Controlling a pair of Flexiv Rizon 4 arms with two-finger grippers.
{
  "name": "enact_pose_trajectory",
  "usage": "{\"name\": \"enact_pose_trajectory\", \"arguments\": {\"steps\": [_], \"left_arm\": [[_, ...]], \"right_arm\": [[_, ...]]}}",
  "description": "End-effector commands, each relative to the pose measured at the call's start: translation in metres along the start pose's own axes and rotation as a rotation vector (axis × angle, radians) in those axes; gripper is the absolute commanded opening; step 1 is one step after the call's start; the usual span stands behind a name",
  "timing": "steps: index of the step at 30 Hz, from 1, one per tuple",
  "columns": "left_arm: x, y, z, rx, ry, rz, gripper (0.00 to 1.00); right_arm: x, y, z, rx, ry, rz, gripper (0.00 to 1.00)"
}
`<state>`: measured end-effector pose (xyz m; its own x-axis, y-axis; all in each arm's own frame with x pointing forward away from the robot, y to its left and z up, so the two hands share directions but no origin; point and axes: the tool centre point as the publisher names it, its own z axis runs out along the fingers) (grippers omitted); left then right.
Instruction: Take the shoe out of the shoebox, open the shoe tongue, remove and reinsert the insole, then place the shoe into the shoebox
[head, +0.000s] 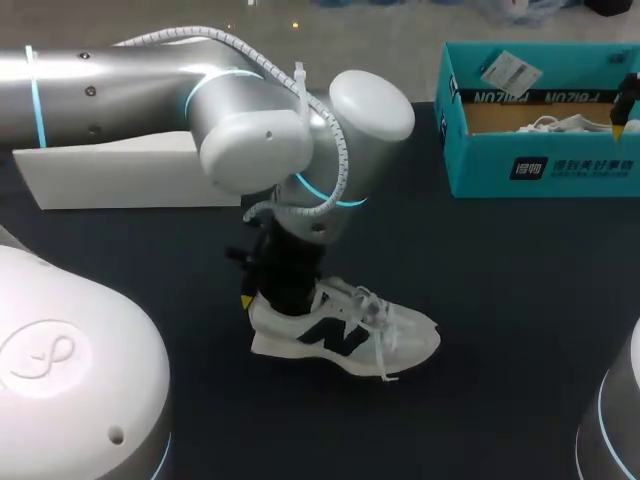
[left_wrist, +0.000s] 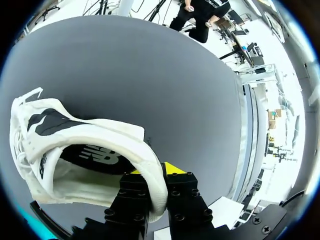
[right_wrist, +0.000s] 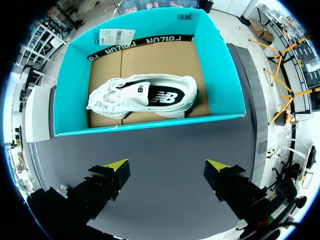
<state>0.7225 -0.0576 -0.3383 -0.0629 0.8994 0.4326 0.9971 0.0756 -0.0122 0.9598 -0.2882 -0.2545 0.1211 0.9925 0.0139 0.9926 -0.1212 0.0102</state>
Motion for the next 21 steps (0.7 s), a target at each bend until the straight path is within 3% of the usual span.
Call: {"name": "enact_pose_trajectory", "arguments": {"steps": [1, 8, 13, 14, 15, 21], "left_arm": [[-0.007, -0.003, -0.006, -0.02, 0.036, -0.027, 0.0], [-0.006, -0.003, -0.005, -0.034, 0.015, -0.093, 0.0], [-0.008, -0.001, -0.002, 0.012, 0.022, -0.055, 0.0], [-0.008, -0.001, -0.002, 0.015, 0.017, -0.048, 0.24], [-0.008, -0.001, -0.001, 0.034, 0.004, -0.036, 1.0], [0.002, -0.001, -0.017, 0.011, -0.088, -0.018, 1.0]], "right_arm": [[0.0, -0.001, 0.0, -0.002, 0.001, 0.0, 1.0], [0.0, -0.001, 0.0, -0.002, 0.001, 0.0, 1.0], [0.0, -0.001, 0.0, -0.002, 0.001, 0.0, 1.0], [0.0, -0.001, 0.0, -0.002, 0.001, 0.0, 1.0], [0.0, -0.001, 0.0, -0.002, 0.001, 0.0, 1.0], [0.0, -0.001, 0.0, -0.002, 0.001, 0.0, 1.0]]}}
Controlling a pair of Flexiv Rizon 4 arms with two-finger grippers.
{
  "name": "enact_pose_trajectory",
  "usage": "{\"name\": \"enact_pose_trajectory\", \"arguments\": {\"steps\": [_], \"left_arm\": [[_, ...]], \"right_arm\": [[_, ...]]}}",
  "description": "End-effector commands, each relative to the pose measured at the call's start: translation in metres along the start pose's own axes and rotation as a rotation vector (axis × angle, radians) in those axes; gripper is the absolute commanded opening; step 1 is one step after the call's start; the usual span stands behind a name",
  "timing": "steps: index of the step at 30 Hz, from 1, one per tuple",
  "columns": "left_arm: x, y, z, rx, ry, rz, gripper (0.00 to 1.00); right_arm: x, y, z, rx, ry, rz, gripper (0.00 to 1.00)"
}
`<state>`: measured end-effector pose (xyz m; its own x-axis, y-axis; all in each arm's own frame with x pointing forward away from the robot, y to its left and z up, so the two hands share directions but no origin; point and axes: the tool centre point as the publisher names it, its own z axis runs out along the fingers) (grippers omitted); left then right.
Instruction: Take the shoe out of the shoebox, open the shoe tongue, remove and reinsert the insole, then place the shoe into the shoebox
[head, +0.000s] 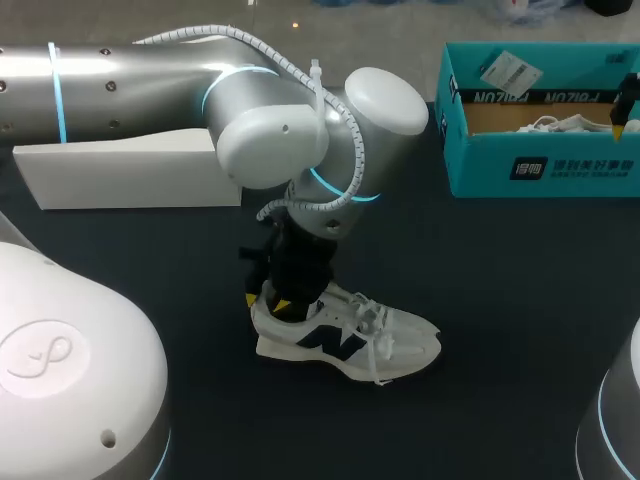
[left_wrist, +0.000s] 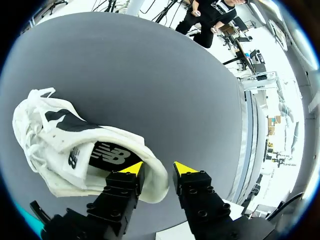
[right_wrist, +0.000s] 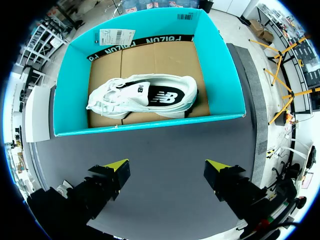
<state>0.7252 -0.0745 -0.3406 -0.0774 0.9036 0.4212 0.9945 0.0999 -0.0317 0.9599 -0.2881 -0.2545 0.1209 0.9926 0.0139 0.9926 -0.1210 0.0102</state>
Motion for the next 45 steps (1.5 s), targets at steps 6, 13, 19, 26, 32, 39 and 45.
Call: {"name": "enact_pose_trajectory", "arguments": {"steps": [6, 13, 19, 26, 32, 39, 45], "left_arm": [[0.042, -0.001, -0.059, -0.037, -0.229, -0.162, 1.0], [0.058, -0.004, -0.073, 0.057, -0.427, -0.458, 1.0], [0.078, -0.001, -0.049, 0.228, -0.667, -0.708, 1.0], [0.093, 0.006, -0.035, 0.265, -1.056, -0.649, 1.0], [0.093, 0.006, -0.035, 0.265, -1.056, -0.649, 1.0], [0.093, 0.006, -0.035, 0.265, -1.056, -0.649, 1.0], [0.093, 0.007, -0.03, 0.301, -1.141, -0.843, 1.0]], "right_arm": [[0.0, -0.001, 0.0, -0.002, 0.001, 0.001, 1.0], [0.0, -0.001, 0.0, -0.002, 0.001, 0.001, 1.0], [0.0, -0.001, 0.0, -0.002, 0.001, 0.001, 1.0], [0.0, -0.001, 0.0, -0.002, 0.001, 0.001, 1.0], [0.0, -0.001, 0.0, -0.002, 0.001, 0.001, 1.0], [0.0, -0.001, 0.0, -0.002, 0.001, 0.001, 1.0], [0.0, -0.001, 0.0, -0.002, 0.001, 0.001, 1.0]]}}
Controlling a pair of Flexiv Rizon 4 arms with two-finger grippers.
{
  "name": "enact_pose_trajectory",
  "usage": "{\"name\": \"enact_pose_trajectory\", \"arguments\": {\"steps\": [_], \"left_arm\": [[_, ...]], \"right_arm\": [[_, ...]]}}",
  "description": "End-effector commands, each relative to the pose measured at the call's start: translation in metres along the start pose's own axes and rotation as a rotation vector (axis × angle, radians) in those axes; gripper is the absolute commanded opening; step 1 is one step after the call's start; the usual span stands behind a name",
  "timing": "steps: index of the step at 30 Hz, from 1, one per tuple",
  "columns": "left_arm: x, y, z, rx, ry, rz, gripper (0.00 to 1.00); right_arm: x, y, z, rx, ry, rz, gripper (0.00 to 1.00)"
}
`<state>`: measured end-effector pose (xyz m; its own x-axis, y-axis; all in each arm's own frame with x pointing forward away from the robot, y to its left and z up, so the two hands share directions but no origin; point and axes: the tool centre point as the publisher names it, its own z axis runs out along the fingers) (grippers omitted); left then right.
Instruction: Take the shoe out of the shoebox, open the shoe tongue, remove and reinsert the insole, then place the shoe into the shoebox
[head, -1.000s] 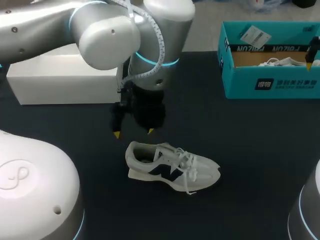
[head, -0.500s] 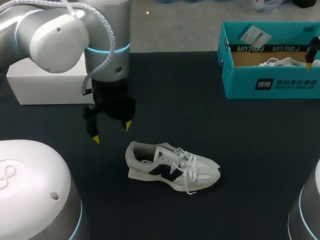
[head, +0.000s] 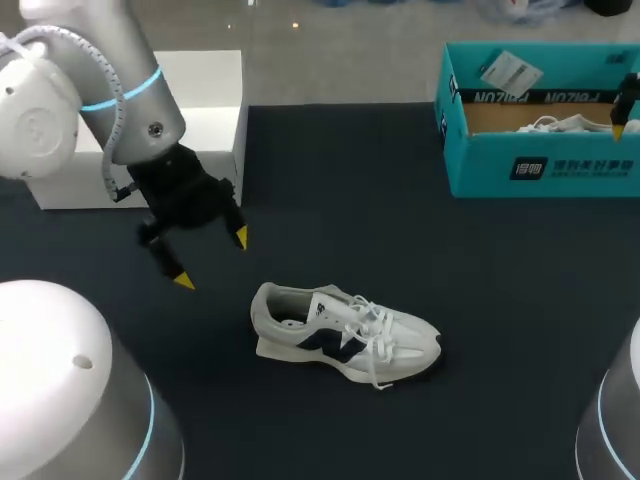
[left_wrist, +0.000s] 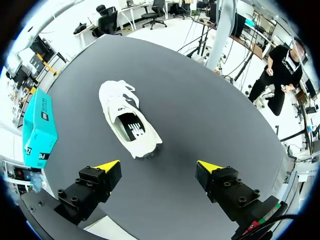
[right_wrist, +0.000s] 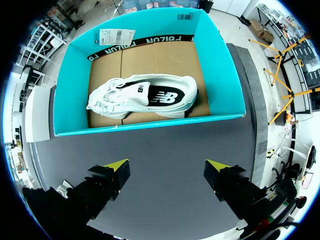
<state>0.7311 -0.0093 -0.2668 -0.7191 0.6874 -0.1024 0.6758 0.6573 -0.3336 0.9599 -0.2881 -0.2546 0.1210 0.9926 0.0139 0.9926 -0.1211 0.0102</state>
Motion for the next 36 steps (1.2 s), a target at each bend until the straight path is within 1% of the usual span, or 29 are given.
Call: {"name": "enact_pose_trajectory", "arguments": {"steps": [1, 3, 8, 11, 13, 14, 15, 17, 21, 23, 27, 28, 36], "left_arm": [[0.01, 0.004, 0.007, 0.031, -0.562, -0.156, 1.0], [0.014, 0.005, 0.01, 0.055, -0.613, -0.193, 1.0], [0.016, 0.013, 0.016, 0.066, -0.662, -0.284, 1.0], [0.014, 0.021, 0.021, 0.037, -0.681, -0.315, 1.0], [0.013, 0.023, 0.024, 0.039, -0.694, -0.344, 1.0], [0.012, 0.023, 0.026, 0.053, -0.696, -0.351, 1.0], [0.01, 0.023, 0.029, 0.09, -0.703, -0.383, 1.0], [0.008, 0.022, 0.033, 0.135, -0.699, -0.392, 1.0], [0.003, 0.019, 0.036, 0.219, -0.651, -0.407, 1.0], [0.004, 0.016, 0.036, 0.253, -0.628, -0.406, 1.0], [0.012, 0.014, 0.034, 0.299, -0.636, -0.412, 1.0], [0.015, 0.013, 0.032, 0.307, -0.647, -0.366, 1.0], [0.015, 0.013, 0.032, 0.307, -0.647, -0.366, 1.0]], "right_arm": [[0.0, -0.001, 0.0, -0.002, 0.001, 0.0, 1.0], [0.0, -0.001, 0.0, -0.002, 0.001, 0.0, 1.0], [0.0, -0.001, 0.0, -0.002, 0.001, 0.0, 1.0], [0.0, -0.001, 0.0, -0.002, 0.001, 0.0, 1.0], [0.0, -0.001, 0.0, -0.002, 0.001, 0.0, 1.0], [0.0, -0.001, 0.0, -0.002, 0.001, 0.0, 1.0], [0.0, -0.001, 0.0, -0.002, 0.001, 0.0, 1.0], [0.0, -0.001, 0.0, -0.002, 0.001, 0.0, 1.0], [0.0, -0.001, 0.0, -0.002, 0.001, 0.0, 1.0], [0.0, -0.001, 0.0, -0.002, 0.001, 0.0, 1.0], [0.0, -0.001, 0.0, -0.002, 0.001, 0.0, 1.0], [0.0, -0.001, 0.0, -0.002, 0.001, 0.0, 1.0], [0.0, -0.001, 0.0, -0.002, 0.001, 0.0, 1.0]]}}
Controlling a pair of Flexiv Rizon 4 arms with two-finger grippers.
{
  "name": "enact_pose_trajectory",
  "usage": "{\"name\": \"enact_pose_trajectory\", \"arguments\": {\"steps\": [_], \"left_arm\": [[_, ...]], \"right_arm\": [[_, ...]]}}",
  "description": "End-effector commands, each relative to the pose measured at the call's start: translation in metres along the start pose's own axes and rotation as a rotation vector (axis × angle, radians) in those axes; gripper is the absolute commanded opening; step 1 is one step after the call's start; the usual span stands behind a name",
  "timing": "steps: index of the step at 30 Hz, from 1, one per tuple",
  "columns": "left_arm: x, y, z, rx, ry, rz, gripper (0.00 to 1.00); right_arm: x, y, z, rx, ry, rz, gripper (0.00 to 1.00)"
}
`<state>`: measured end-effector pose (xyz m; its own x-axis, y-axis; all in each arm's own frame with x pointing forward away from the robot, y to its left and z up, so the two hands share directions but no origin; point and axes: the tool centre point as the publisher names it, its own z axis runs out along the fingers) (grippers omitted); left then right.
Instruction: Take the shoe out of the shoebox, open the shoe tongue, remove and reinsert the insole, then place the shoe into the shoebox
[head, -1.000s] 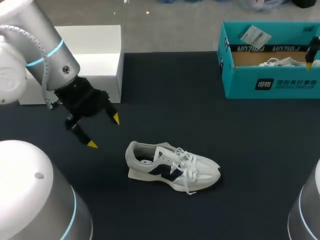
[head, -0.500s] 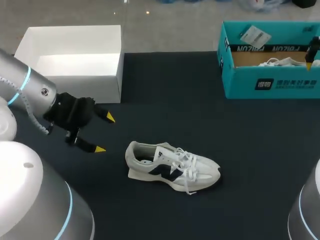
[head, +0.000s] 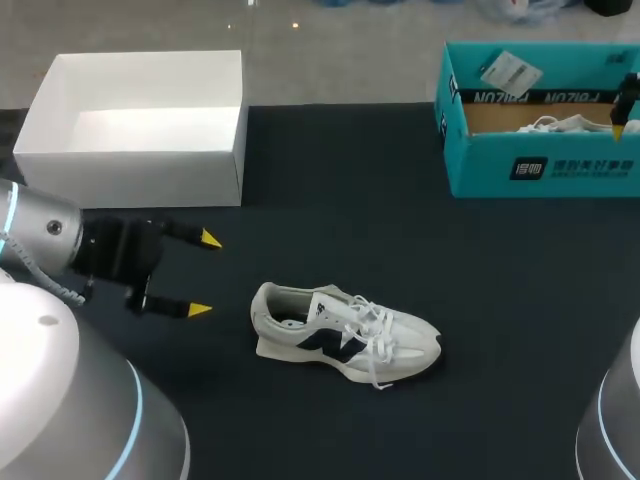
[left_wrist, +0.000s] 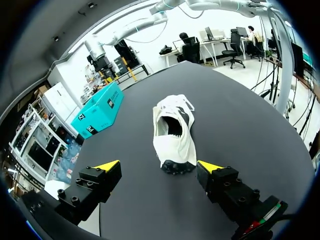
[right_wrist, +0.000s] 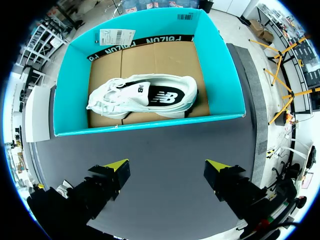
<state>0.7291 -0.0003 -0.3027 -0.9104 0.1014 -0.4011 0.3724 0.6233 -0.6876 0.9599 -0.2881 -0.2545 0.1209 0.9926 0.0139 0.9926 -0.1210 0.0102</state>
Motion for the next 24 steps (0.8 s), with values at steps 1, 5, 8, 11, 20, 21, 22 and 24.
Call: {"name": "enact_pose_trajectory", "arguments": {"steps": [1, 5, 8, 11, 20, 21, 22, 24], "left_arm": [[0.005, -0.002, 0.0, -0.006, -0.044, 0.001, 1.0], [0.005, -0.002, 0.0, -0.006, -0.044, 0.001, 1.0], [0.005, 0.0, 0.003, 0.007, -0.015, -0.083, 1.0], [0.009, 0.009, 0.01, 0.053, 0.046, -0.202, 1.0], [0.015, 0.014, 0.013, 0.031, 0.105, -0.17, 1.0], [0.015, 0.014, 0.013, 0.031, 0.105, -0.17, 1.0], [0.015, 0.014, 0.013, 0.031, 0.105, -0.17, 1.0], [0.015, 0.014, 0.013, 0.031, 0.105, -0.17, 1.0]], "right_arm": [[0.0, -0.001, 0.0, -0.002, 0.001, 0.001, 1.0], [0.0, -0.001, 0.0, -0.002, 0.001, 0.001, 1.0], [0.0, -0.001, 0.0, -0.002, 0.001, 0.001, 1.0], [0.0, -0.001, 0.0, -0.002, 0.001, 0.001, 1.0], [0.0, -0.001, 0.0, -0.002, 0.001, 0.001, 1.0], [0.0, -0.001, 0.0, -0.002, 0.001, 0.001, 1.0], [0.0, -0.001, 0.0, -0.002, 0.001, 0.001, 1.0], [0.0, -0.001, 0.0, -0.002, 0.001, 0.001, 1.0]]}}
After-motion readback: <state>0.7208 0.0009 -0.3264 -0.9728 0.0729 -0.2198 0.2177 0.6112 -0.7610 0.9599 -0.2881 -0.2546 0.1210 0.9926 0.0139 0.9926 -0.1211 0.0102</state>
